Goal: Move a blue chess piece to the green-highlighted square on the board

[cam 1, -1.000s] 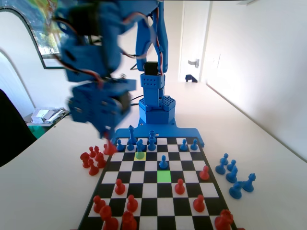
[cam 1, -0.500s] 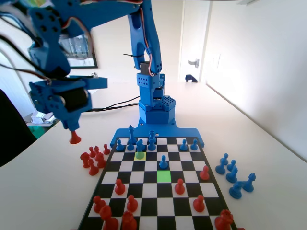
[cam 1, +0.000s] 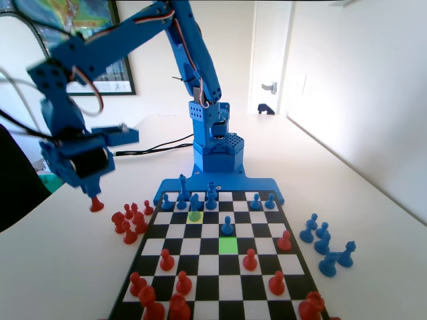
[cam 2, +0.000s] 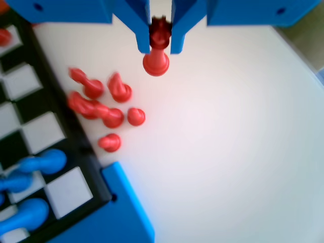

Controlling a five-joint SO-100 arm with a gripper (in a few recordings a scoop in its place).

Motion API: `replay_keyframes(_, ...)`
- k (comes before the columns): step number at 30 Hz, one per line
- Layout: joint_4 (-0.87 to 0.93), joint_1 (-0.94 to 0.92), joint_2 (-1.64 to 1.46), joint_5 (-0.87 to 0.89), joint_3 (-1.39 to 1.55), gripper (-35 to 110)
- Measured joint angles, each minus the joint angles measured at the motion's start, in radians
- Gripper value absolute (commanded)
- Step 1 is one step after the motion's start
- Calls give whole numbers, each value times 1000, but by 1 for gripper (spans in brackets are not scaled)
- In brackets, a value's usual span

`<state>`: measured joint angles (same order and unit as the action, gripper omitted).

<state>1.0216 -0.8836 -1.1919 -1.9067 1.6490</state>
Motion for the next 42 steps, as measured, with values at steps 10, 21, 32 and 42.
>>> replay_keyframes(10, -210, 9, 31, -55, 161, 1)
replay_keyframes(21, -239, 32, 31, -71, 189, 8)
replay_keyframes(32, -160, 31, 31, -138, 189, 11)
replay_keyframes(42, 115, 8, 18, -255, 87, 11)
